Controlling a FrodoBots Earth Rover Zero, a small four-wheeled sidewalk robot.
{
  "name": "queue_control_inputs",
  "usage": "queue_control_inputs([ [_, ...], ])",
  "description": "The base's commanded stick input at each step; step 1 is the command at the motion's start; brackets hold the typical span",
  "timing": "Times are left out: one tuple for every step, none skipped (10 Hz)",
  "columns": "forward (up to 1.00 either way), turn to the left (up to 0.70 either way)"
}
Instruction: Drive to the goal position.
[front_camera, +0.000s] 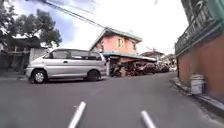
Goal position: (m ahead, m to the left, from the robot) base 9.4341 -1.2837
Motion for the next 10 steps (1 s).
queue_control_inputs([
  [1.00, -0.40],
  [1.00, -0.40],
  [1.00, -0.40],
  [1.00, -0.40],
  [1.00, -0.40],
  [1.00, -0.40],
  [1.00, -0.40],
  [1.00, -0.22],
  [1.00, 0.00],
  [1.00, 0.00],
])
